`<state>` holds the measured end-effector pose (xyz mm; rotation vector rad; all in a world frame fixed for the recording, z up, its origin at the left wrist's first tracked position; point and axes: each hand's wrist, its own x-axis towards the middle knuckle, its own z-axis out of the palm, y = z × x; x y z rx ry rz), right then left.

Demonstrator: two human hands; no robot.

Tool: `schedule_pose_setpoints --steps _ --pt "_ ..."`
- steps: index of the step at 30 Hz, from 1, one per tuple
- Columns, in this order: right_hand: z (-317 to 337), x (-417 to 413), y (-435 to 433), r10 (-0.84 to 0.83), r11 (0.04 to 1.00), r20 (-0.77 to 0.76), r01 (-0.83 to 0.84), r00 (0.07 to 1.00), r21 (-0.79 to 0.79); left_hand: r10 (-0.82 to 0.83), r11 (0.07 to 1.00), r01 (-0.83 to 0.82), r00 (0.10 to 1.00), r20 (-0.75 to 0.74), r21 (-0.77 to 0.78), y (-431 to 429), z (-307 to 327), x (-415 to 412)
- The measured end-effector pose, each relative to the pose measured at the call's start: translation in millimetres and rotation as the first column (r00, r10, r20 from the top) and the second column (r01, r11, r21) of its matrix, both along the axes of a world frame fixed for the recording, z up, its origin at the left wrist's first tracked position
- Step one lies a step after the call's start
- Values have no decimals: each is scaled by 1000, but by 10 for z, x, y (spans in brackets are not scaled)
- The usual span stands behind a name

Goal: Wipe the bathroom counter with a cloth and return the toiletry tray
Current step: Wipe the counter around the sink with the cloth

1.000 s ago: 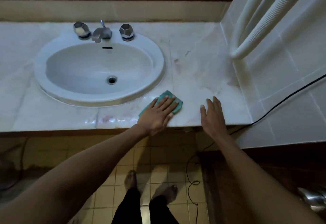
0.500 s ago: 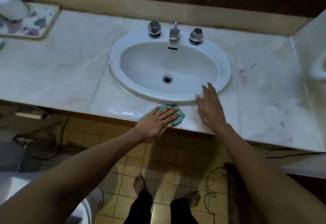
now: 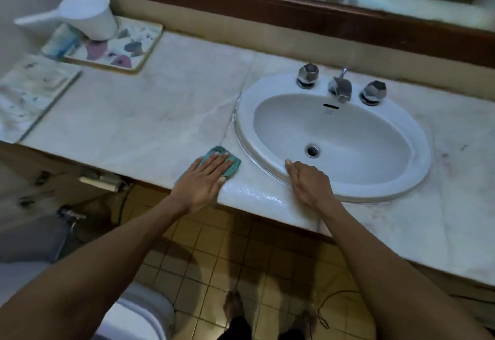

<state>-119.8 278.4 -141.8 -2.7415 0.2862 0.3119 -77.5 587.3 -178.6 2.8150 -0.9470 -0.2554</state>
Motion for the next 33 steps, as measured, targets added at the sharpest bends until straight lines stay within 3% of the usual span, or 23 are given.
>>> schedule_pose_setpoints --steps 4,7,9,12,14,17,20,22,27,33 --pt "-6 215 273 28 999 8 -28 1000 45 352 934 -354 935 -46 -49 -16 29 542" --pt "-20 362 429 57 996 32 -59 998 66 516 853 -516 856 -15 -80 -433 -21 534" --pt "-32 473 519 61 995 43 -64 997 70 463 882 -464 886 -34 -83 -513 -64 337" --pt "-37 724 635 28 996 64 -34 998 82 152 987 -153 988 -32 -50 -156 -73 189" --pt "-27 932 691 41 996 125 -51 991 78 12 1000 -13 1000 -9 -24 190 -75 354" --pt "10 1295 772 90 993 223 -104 971 55 159 987 -158 987 31 -24 476 -82 882" --pt "2 1653 838 128 990 235 -139 963 28 419 908 -418 908 17 -38 343 -71 1462" --pt "-58 1851 876 159 987 224 -159 961 -20 483 875 -483 875 9 -37 156 -84 1802" --pt "-227 2210 946 226 971 231 -198 946 -138 515 855 -513 857 18 -79 -17 -176 2250" --pt "-215 2692 1059 266 958 156 -242 951 -156 390 919 -383 918 68 -99 245 -210 2073"
